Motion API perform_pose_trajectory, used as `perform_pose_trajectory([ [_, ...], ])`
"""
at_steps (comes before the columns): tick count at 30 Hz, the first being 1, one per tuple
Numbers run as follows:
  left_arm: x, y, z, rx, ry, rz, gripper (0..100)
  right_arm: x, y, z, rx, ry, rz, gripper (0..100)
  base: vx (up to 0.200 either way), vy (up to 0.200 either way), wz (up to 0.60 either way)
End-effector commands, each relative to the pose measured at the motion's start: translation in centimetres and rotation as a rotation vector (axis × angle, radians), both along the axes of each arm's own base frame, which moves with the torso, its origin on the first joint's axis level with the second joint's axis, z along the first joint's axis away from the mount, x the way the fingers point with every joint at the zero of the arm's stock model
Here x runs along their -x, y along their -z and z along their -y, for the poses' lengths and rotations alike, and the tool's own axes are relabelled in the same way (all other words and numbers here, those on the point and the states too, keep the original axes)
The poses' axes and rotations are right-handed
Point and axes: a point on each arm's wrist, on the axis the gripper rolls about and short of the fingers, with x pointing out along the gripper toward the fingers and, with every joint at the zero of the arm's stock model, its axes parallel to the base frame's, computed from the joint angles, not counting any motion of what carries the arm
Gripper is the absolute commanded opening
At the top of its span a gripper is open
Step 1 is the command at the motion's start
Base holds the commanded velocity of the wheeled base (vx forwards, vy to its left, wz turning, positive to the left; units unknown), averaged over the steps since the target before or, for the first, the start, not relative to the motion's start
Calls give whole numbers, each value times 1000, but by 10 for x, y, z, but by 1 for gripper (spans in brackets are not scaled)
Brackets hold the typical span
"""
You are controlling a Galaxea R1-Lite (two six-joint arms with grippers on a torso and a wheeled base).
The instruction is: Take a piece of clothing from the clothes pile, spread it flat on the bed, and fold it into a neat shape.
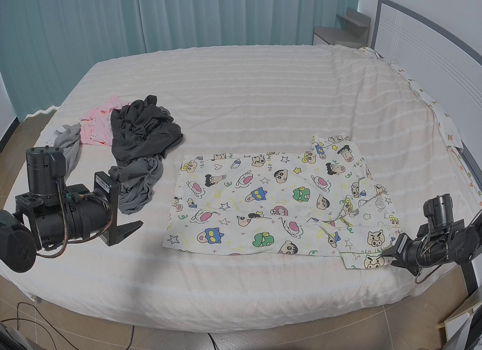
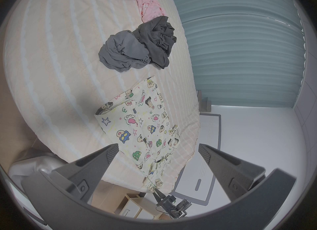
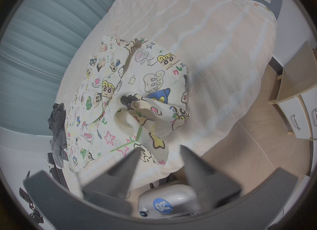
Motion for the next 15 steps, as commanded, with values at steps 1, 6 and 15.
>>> perform_pose_trajectory([
  [1, 0, 0, 0, 0, -1, 0, 100, 5, -1, 1, 3, 2, 2, 100, 0, 0, 0],
  [6, 0, 0, 0, 0, -1, 0, 100, 17, -26, 3, 15, 3, 110, 100, 0, 0, 0],
  [15, 0, 0, 0, 0, -2, 0, 100, 39, -78, -25, -18, -150, 322, 100, 0, 0, 0],
])
